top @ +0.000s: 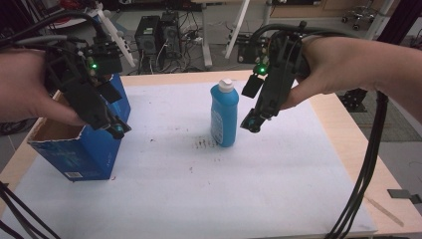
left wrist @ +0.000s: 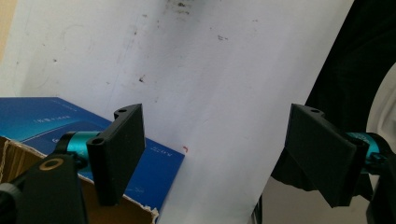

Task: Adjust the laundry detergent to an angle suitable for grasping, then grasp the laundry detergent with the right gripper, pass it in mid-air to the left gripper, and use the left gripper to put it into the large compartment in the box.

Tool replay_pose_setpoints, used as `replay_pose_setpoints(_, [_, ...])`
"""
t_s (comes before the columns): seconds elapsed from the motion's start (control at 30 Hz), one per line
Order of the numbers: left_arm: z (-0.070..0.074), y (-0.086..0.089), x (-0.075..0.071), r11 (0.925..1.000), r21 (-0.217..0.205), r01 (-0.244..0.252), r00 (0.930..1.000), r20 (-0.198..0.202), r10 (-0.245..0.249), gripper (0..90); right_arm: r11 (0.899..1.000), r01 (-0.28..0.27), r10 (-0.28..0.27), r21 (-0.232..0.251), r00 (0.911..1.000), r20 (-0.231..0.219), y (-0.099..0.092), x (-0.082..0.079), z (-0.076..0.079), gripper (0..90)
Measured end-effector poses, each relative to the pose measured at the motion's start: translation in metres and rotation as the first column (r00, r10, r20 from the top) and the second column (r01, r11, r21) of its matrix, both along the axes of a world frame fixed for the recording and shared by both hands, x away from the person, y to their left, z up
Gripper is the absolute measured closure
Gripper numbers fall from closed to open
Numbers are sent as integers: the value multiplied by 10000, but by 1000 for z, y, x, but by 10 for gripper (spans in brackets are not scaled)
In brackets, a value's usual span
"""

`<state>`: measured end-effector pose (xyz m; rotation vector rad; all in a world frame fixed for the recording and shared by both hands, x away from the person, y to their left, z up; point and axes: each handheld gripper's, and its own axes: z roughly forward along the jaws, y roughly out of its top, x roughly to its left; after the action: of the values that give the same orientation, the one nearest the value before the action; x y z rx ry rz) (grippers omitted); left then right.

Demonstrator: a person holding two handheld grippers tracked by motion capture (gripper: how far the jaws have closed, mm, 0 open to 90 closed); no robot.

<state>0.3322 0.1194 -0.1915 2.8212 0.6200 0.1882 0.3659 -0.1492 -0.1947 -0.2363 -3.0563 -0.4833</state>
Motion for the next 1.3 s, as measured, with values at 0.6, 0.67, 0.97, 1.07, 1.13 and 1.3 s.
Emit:
replay_pose_setpoints(0.6, [2, -2, -4, 10000, 85, -51, 9999, 144, 49, 204, 9997, 5, -9, 263, 9998, 182, -4, -4, 2, 129])
replay_pose_setpoints(0.67, [2, -3, -5, 10000, 87, 26, 9999, 148, -28, 204, 9996, 125, -128, 260, 9999, 116, -6, -5, 2, 129])
replay_pose_setpoints(0.97, [3, -4, -3, 9999, 81, 113, 9998, 191, -115, 204, 9949, 577, -620, 827, 9968, 509, -19, -3, 8, 128])
replay_pose_setpoints(1.07, [3, -4, 0, 9999, 55, 139, 9997, 196, -140, 204, 9899, 810, -890, 1165, 9939, 654, -28, 1, 8, 129])
replay_pose_setpoints(1.13, [2, -4, 1, 9999, 23, 149, 9997, 181, -150, 204, 9837, 1142, -1250, 1388, 9895, 719, -34, 4, 7, 128])
replay_pose_setpoints(1.3, [1, -6, 3, 9998, 1, 180, 9997, 168, -180, 204, 9612, 1955, -2140, 1947, 9737, 783, -48, 12, 3, 128])
